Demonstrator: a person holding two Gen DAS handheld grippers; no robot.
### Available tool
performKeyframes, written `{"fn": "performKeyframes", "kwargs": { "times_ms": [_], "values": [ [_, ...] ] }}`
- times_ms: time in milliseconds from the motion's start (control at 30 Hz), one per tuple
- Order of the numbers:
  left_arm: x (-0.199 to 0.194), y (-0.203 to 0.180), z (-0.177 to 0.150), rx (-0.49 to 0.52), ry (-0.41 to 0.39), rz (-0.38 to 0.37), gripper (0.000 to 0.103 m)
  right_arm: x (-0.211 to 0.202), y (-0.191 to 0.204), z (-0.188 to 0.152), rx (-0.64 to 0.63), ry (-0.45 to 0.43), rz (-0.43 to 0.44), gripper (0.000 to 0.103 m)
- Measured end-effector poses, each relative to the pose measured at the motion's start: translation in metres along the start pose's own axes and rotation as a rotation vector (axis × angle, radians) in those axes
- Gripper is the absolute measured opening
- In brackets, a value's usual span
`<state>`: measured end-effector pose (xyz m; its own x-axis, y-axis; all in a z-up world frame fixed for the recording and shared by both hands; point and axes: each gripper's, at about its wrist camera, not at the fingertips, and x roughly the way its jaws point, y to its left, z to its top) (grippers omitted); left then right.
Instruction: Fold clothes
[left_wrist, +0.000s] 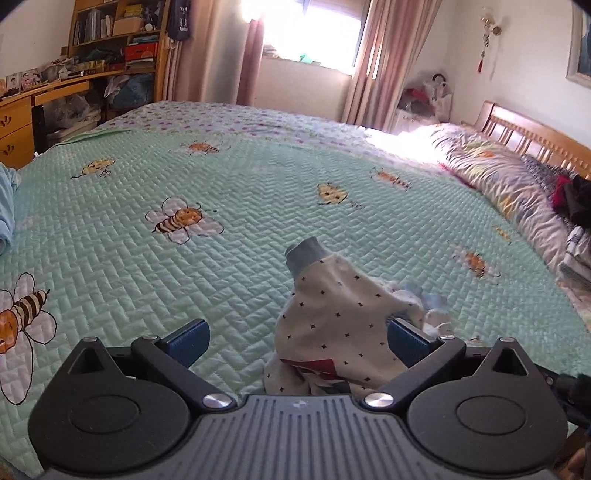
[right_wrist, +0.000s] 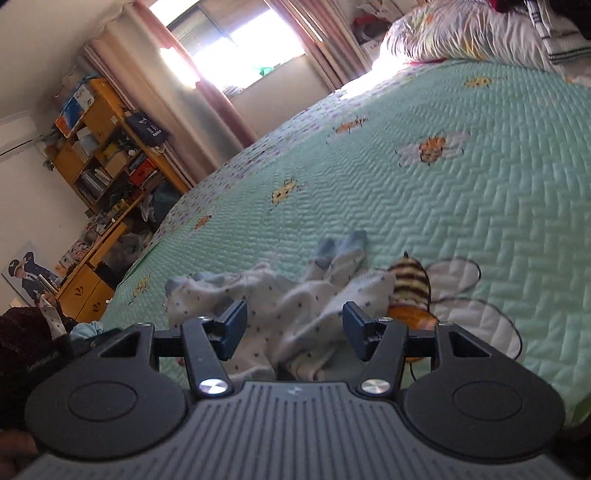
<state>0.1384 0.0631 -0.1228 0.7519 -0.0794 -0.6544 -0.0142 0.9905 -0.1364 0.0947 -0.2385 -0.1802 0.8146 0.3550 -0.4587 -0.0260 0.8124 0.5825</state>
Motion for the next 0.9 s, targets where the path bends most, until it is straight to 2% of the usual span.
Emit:
{"fn": "performKeyframes", "kwargs": {
  "times_ms": [67,200,300,367,400,433,467,533,733,900],
  "values": [
    [0.021,-0.009,0.005,0.026,0.062,0.052,0.102,0.002,-0.006,-0.006,0.011,0.005,0.018,0.059],
    [0.057,-0.03,0.0,0.098,0.123,0.122,0.102,0.004,-0.023,-0.01,0.054,0.004,0.053,0.059],
    [0.078,-0.037,-0.009,0.098,0.168,0.112,0.102,0.008,-0.037,-0.01,0.084,0.019,0.055,0.059],
    [0.084,-0.038,-0.015,0.098,0.164,0.099,0.095,0.01,-0.047,-0.009,0.099,0.027,0.052,0.059],
    [0.086,-0.039,-0.017,0.1,0.161,0.09,0.088,0.009,-0.051,-0.009,0.104,0.026,0.05,0.059],
    [0.086,-0.04,-0.019,0.101,0.157,0.063,0.068,0.008,-0.053,-0.008,0.106,0.024,0.051,0.059],
    [0.085,-0.042,-0.019,0.098,0.155,0.023,0.057,0.007,-0.056,-0.008,0.108,0.022,0.051,0.059],
    [0.079,-0.048,-0.02,0.11,0.129,-0.005,0.043,0.007,-0.059,-0.007,0.111,0.018,0.054,0.059],
    [0.029,-0.041,-0.011,0.094,0.018,-0.101,0.022,0.005,-0.055,-0.009,0.082,0.013,0.056,0.059],
    [-0.013,-0.027,0.008,0.059,-0.082,-0.141,0.018,0.005,-0.043,-0.012,0.055,0.025,0.07,0.059]
  ]
}}
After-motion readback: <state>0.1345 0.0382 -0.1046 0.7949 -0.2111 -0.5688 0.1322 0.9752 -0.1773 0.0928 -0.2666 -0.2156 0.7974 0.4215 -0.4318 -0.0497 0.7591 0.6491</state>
